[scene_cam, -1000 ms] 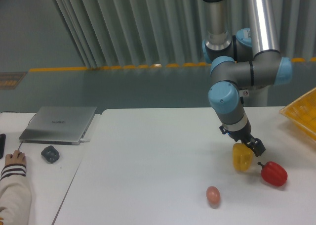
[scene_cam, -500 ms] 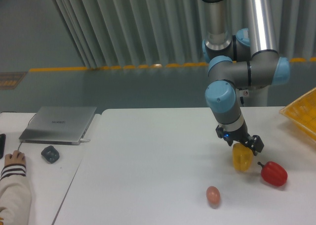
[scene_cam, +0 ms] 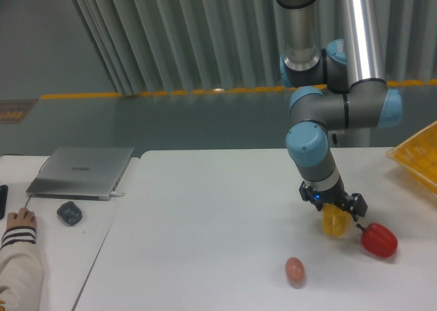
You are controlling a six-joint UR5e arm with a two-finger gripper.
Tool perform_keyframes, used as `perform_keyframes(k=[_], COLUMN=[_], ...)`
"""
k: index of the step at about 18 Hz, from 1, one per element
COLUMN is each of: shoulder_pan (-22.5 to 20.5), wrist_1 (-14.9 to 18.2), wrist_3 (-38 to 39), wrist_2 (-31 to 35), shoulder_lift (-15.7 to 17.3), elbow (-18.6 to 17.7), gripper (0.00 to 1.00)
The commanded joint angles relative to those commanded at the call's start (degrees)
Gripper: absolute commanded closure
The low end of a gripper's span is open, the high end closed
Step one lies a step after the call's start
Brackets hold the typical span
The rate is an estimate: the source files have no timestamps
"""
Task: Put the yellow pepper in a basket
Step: 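Lift the yellow pepper and carry it into the yellow basket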
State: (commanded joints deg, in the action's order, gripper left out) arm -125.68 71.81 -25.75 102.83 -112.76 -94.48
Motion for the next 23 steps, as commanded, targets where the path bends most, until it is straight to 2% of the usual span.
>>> perform_keyframes(k=[3, 4, 5, 14, 18, 23], shoulder_pan=[0.09, 0.09, 0.09, -1.22, -8.85, -21.69], wrist_1=[0.0, 0.09, 0.09, 2.19, 5.27, 4.92], wrist_3=[-0.18, -0.52, -1.05, -8.77, -19.65, -35.74], wrist_2=[0.0, 0.17, 0.61, 0.79, 0.79, 0.18], shoulder_lift=[0.09, 0.26, 0.78, 8.69, 13.26, 13.97], elbow=[0.0, 0.09, 0.44, 0.61, 0.53, 1.75], gripper=[0.33, 0.57, 0.66, 0.66, 0.66, 0.66])
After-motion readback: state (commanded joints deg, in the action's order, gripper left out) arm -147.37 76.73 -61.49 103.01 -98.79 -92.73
